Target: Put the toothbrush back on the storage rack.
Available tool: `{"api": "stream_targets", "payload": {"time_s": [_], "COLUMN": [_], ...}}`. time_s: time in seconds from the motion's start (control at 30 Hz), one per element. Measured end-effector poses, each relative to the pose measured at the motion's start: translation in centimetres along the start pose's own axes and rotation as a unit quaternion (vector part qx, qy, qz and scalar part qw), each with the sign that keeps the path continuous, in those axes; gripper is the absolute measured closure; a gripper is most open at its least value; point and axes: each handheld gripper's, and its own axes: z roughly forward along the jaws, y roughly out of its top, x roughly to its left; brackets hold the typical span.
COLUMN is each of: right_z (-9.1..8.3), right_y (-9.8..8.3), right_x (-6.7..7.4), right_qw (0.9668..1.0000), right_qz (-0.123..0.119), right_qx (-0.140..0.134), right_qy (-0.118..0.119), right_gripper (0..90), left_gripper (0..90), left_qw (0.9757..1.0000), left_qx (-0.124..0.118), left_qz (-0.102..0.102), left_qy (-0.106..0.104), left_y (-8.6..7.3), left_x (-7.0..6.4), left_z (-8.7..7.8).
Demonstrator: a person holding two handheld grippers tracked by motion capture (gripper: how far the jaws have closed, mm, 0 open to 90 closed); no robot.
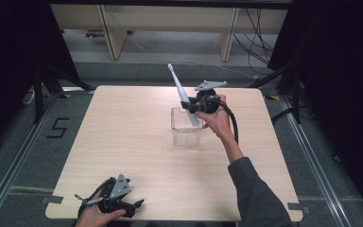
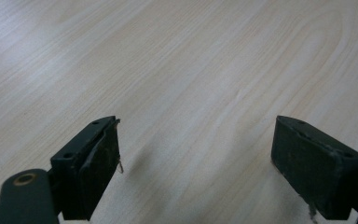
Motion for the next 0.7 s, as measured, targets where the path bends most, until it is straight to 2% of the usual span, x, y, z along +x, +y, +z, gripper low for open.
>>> {"api": "stream_targets", "payload": {"time_s": [0.03, 0.1, 0.13, 0.17, 0.27, 0.37, 0.4, 0.43, 0.5, 0.57, 0.6, 0.63, 0.67, 0.7], "right_z": [0.1, 0.6, 0.8, 1.0, 1.3, 1.8, 2.0, 2.2, 2.2, 2.6, 2.8, 2.9, 2.9, 2.9], "right_y": [-0.1, -0.4, -0.5, -0.7, -0.9, -1.1, -1.3, -1.5, -1.6, -1.9, -2.0, -2.1, -2.1, -2.1], "right_x": [0.0, -0.2, -0.1, -0.2, 0.0, -0.1, 0.1, 0.1, 0.1, 0.1, 0.1, 0.2, 0.1, 0.2], "right_qw": [0.9999, 0.9999, 0.9998, 0.9997, 0.9993, 0.9995, 0.9989, 0.9991, 0.9985, 0.9983, 0.9981, 0.9981, 0.9978, 0.9974], "right_qz": [0.005, -0.002, 0.005, 0.004, 0.005, -0.003, 0.002, 0.003, 0.008, 0.005, 0.003, 0.012, 0.007, 0.009], "right_qx": [0.01, 0.016, 0.018, 0.023, 0.037, 0.032, 0.048, 0.043, 0.053, 0.057, 0.062, 0.061, 0.066, 0.071], "right_qy": [0.001, -0.001, -0.001, 0.004, 0.001, 0.004, 0.003, 0.002, 0.004, 0.004, 0.001, 0.005, 0.009, 0.003], "right_gripper": [66.9, 66.9, 66.9, 66.9, 66.9, 66.9, 66.9, 66.9, 66.9, 66.9, 66.9, 66.9, 66.9, 66.9], "left_gripper": [15.0, 15.0, 15.0, 15.0, 15.0, 15.0, 15.0, 15.0, 15.0, 15.0, 15.0, 15.0, 15.0, 15.0], "left_qw": [1.0, 1.0, 1.0, 1.0, 1.0, 1.0, 1.0, 1.0, 1.0, 1.0, 1.0, 1.0, 1.0, 1.0], "left_qx": [0.0, 0.0, 0.0, 0.0, 0.001, 0.001, -0.003, -0.001, 0.001, -0.002, 0.004, -0.005, -0.005, -0.004], "left_qz": [0.0, -0.001, -0.001, -0.001, -0.001, -0.005, -0.006, 0.0, 0.002, -0.001, 0.001, -0.008, -0.008, -0.006], "left_qy": [0.0, -0.001, 0.0, -0.001, -0.001, -0.001, -0.001, 0.0, -0.001, -0.002, -0.003, -0.001, -0.001, -0.001], "left_y": [0.0, 0.0, 0.0, 0.0, 0.0, 0.0, 0.0, 0.0, 0.0, 0.0, 0.0, 0.0, 0.0, 0.0], "left_x": [0.0, 0.0, 0.0, 0.0, 0.0, -0.1, -0.1, 0.0, 0.0, 0.0, 0.0, -0.1, -0.1, -0.1], "left_z": [0.0, 0.0, 0.0, 0.0, 0.0, 0.0, 0.0, 0.0, 0.0, 0.0, 0.0, 0.1, 0.1, 0.0]}}
